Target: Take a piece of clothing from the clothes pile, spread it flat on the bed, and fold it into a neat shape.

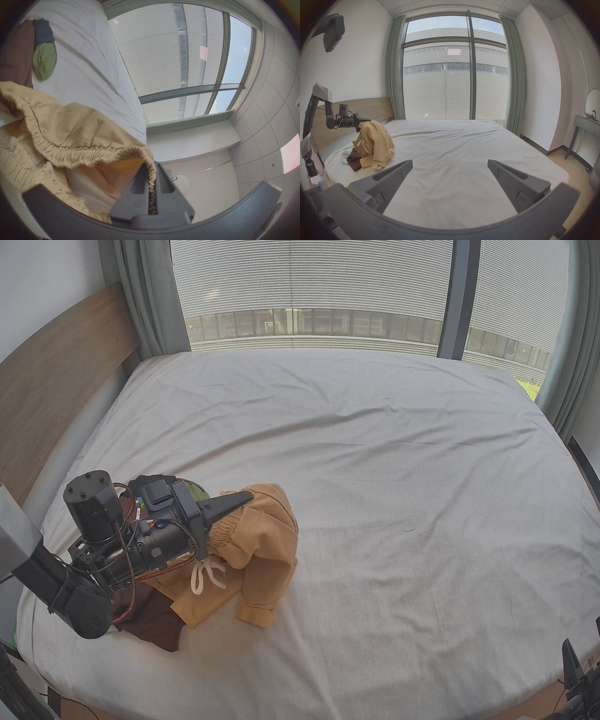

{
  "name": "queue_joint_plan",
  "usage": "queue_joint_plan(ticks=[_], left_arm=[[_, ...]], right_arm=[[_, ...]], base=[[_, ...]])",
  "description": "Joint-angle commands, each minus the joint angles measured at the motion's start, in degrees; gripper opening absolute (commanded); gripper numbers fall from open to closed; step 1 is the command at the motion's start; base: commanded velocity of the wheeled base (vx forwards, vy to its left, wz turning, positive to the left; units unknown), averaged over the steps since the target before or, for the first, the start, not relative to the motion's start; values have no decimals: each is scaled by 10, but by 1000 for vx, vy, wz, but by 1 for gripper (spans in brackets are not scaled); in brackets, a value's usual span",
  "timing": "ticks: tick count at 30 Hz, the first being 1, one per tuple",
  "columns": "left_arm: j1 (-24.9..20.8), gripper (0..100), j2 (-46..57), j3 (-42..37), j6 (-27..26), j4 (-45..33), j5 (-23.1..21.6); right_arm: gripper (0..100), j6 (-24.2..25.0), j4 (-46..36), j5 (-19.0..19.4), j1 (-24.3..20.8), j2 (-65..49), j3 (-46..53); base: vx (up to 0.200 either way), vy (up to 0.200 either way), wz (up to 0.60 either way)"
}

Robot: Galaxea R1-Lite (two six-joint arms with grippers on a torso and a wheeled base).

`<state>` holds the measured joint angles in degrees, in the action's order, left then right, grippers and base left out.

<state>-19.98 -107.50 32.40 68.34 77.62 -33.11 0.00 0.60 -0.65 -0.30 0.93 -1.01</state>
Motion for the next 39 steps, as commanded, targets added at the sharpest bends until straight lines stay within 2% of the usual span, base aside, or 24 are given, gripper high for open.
queue_joint_plan(ticks=[1,4,10,14,17,29,34,39], left_arm=[[-23,0,7,7,22,1,5],[-43,0,7,21,65,4,19],[-71,0,7,38,94,-3,27],[-85,0,7,64,128,-12,29],[-96,0,7,88,170,-17,46],[-149,0,0,108,175,-20,63],[-181,0,-20,150,175,-37,100],[-207,0,-44,189,175,-77,115]], right_arm=[[100,0,0,0,0,-9,10],[100,0,0,0,0,-9,10],[100,0,0,0,0,-9,10],[100,-1,0,0,0,-9,10],[100,-1,0,0,0,-9,10],[100,-1,0,0,0,-9,10],[100,-1,0,0,0,-9,10],[100,-1,0,0,0,-9,10]], base=[[0,0,0],[0,0,0],[0,0,0],[0,0,0],[0,0,0],[0,0,0],[0,0,0],[0,0,0]])
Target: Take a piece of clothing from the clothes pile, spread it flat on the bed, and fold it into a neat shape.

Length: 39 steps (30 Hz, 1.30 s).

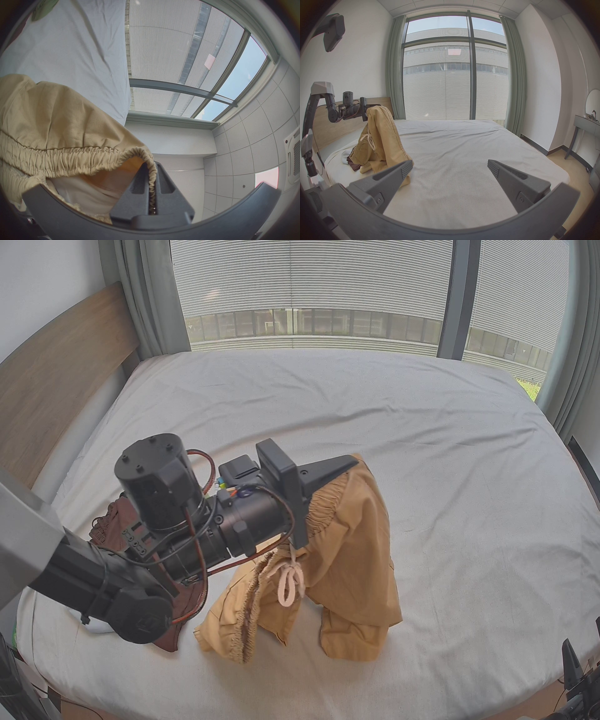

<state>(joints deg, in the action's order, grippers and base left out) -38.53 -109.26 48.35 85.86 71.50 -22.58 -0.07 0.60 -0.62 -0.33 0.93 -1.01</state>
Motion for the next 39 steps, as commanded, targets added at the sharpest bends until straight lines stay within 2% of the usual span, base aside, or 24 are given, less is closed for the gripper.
queue_joint_plan(ticks=[1,10,19,24,29,33,35,39], left_arm=[[-26,0,-30,39,0,-21,14],[-59,0,-54,129,0,-87,27],[-90,0,-89,191,1,-116,31],[-110,0,-106,237,34,-117,39],[-119,0,-96,251,77,-111,39],[-109,0,-98,247,89,-101,52],[-73,0,-123,229,75,-80,71],[-29,0,-134,168,34,-15,70]], right_arm=[[100,0,0,0,0,-9,10],[100,0,0,0,0,-9,10],[100,0,0,0,0,-9,10],[100,0,0,0,0,-9,10],[100,0,0,0,0,-9,10],[100,0,0,0,0,-9,10],[100,0,0,0,0,-9,10],[100,0,0,0,0,-9,10]], base=[[0,0,0],[0,0,0],[0,0,0],[0,0,0],[0,0,0],[0,0,0],[0,0,0],[0,0,0]])
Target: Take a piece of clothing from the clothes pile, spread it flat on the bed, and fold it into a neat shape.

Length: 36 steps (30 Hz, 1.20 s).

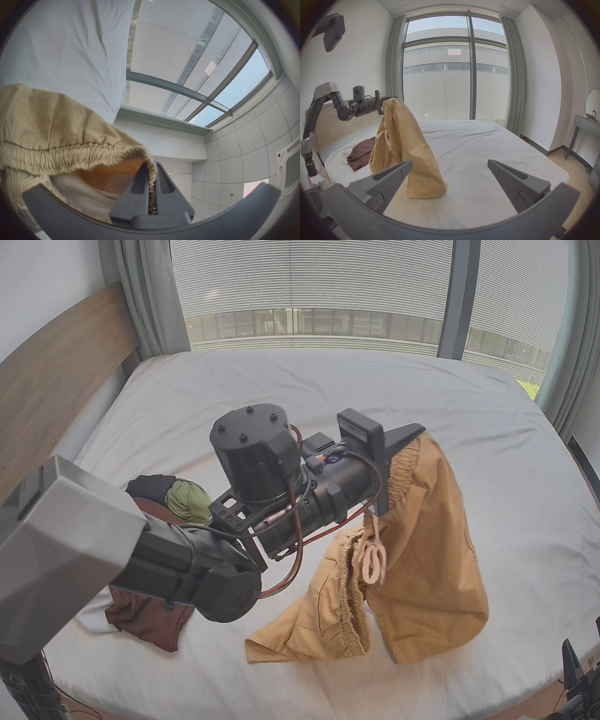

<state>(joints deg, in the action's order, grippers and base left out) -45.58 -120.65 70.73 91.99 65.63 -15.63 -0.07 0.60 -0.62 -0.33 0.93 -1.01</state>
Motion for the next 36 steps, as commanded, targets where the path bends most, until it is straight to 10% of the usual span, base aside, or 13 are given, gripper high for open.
queue_joint_plan(ticks=[1,20,26,36], left_arm=[[47,0,-20,-69,-32,56,0],[170,0,71,-289,-222,112,-48],[270,0,121,-381,-294,112,-173],[339,0,116,-453,-426,113,-191]], right_arm=[[100,0,0,0,0,-9,10],[100,0,0,0,0,-9,10],[100,-1,0,0,0,-9,10],[100,1,0,0,0,-9,10]], base=[[0,0,0],[0,0,0],[0,0,0],[0,0,0]])
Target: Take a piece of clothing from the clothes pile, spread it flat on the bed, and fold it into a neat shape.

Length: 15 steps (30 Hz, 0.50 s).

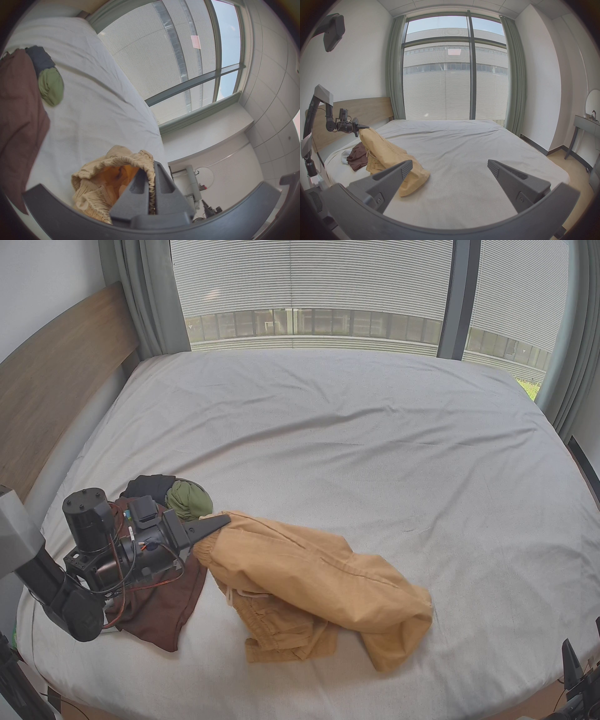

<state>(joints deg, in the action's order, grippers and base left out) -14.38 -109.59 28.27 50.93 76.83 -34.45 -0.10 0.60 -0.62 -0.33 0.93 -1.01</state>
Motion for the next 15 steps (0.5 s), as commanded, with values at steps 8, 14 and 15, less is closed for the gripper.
queue_joint_plan(ticks=[8,14,15], left_arm=[[27,0,-1,-45,-96,-1,7],[21,0,-13,-57,-152,1,23],[20,0,-13,-56,-152,1,32]], right_arm=[[100,0,0,0,0,-9,10],[100,1,0,-1,1,-9,10],[100,1,0,-1,0,-9,10]], base=[[0,0,0],[0,0,0],[0,0,0]])
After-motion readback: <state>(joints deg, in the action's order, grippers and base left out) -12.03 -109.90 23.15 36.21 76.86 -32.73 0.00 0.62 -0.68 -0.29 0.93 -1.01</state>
